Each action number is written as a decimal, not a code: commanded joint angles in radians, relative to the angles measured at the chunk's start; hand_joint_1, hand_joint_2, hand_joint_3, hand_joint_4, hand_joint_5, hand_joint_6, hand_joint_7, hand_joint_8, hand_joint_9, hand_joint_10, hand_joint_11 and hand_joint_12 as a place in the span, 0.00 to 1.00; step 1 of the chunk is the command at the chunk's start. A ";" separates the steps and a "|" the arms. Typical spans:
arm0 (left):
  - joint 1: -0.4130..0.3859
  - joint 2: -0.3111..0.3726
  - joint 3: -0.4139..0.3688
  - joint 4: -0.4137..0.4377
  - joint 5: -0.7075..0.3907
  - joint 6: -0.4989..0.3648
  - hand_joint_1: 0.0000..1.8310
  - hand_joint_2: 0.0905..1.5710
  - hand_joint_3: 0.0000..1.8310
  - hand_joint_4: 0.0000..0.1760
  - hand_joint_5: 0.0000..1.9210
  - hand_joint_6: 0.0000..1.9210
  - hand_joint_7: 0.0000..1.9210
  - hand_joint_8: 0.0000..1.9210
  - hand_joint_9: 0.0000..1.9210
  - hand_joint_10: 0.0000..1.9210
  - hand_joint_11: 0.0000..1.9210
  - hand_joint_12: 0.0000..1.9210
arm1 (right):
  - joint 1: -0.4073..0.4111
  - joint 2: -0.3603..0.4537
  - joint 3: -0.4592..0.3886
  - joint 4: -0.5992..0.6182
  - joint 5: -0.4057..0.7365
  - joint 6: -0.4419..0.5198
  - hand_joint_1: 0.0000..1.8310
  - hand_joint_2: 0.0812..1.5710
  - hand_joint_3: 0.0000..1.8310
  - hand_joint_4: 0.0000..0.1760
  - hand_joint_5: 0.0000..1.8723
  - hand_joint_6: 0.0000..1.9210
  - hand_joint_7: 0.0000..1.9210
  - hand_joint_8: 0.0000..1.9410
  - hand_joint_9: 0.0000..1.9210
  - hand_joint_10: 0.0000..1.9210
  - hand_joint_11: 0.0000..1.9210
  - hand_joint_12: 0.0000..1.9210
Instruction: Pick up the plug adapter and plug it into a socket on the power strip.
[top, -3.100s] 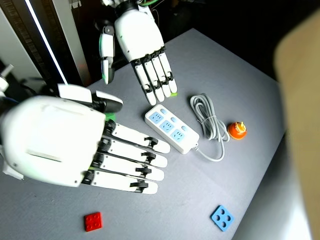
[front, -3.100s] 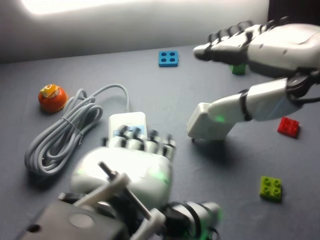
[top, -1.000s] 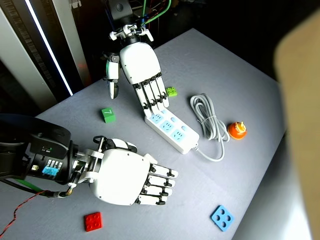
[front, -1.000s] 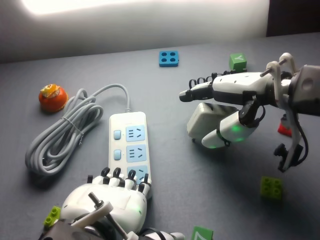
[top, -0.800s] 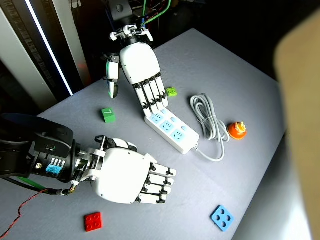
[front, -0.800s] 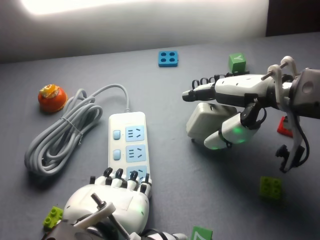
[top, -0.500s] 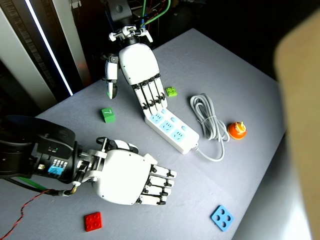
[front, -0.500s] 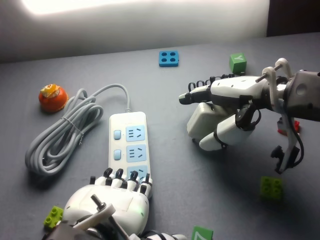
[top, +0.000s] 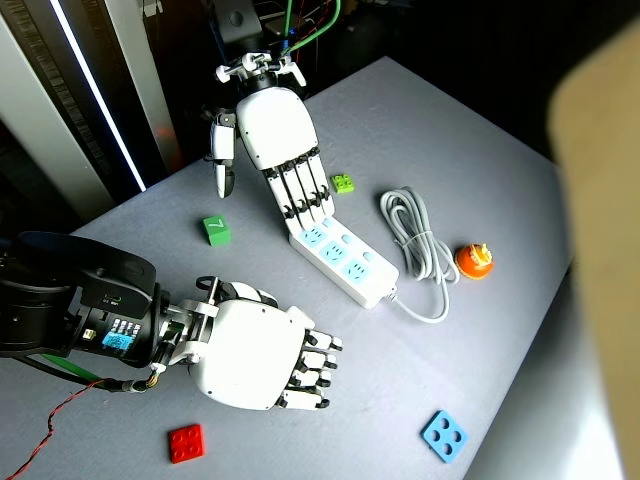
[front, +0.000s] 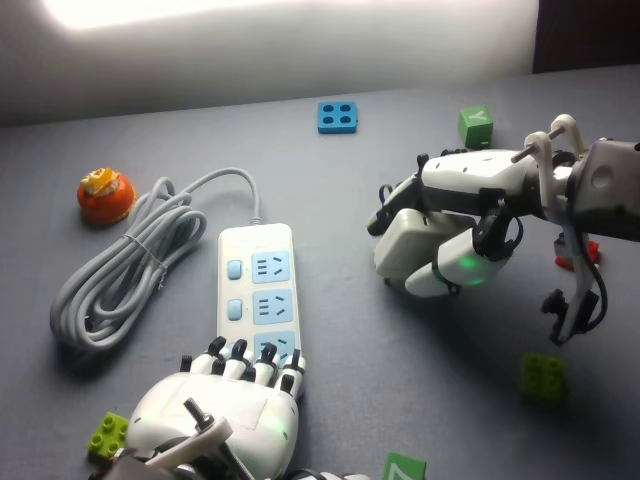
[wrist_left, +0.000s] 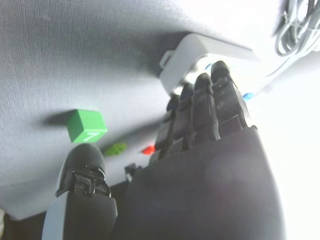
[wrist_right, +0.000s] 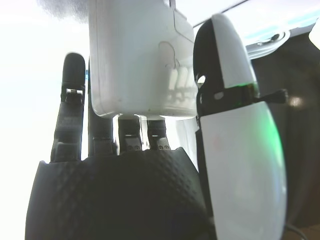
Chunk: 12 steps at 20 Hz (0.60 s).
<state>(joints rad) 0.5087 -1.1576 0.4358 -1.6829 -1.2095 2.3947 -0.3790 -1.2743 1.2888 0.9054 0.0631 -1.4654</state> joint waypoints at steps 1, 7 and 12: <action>-0.001 -0.004 -0.007 0.052 -0.028 0.001 0.00 0.77 0.00 0.00 0.00 0.00 0.00 0.00 0.00 0.00 0.02 0.02 | 0.000 0.001 0.005 0.002 0.067 0.001 0.60 0.67 0.00 0.00 0.39 0.01 0.37 0.01 0.36 0.02 0.16 0.54; -0.009 -0.003 -0.007 0.050 -0.028 -0.007 0.00 0.78 0.00 0.00 0.00 0.00 0.00 0.00 0.00 0.00 0.00 0.01 | -0.007 0.001 0.005 0.001 0.066 -0.003 0.65 0.73 0.00 0.00 0.48 0.62 0.46 0.54 0.54 0.06 0.30 0.67; -0.011 0.000 -0.011 0.044 -0.035 -0.026 0.00 0.78 0.00 0.00 0.00 0.00 0.00 0.00 0.00 0.00 0.00 0.00 | 0.026 0.013 0.003 0.001 0.055 -0.054 0.68 0.72 0.00 0.00 0.46 0.51 0.51 0.63 0.48 0.56 0.41 0.77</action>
<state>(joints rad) 0.5045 -1.1576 0.4324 -1.6920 -1.2171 2.3726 -0.3717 -1.2709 1.2907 0.9043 0.0505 -1.5269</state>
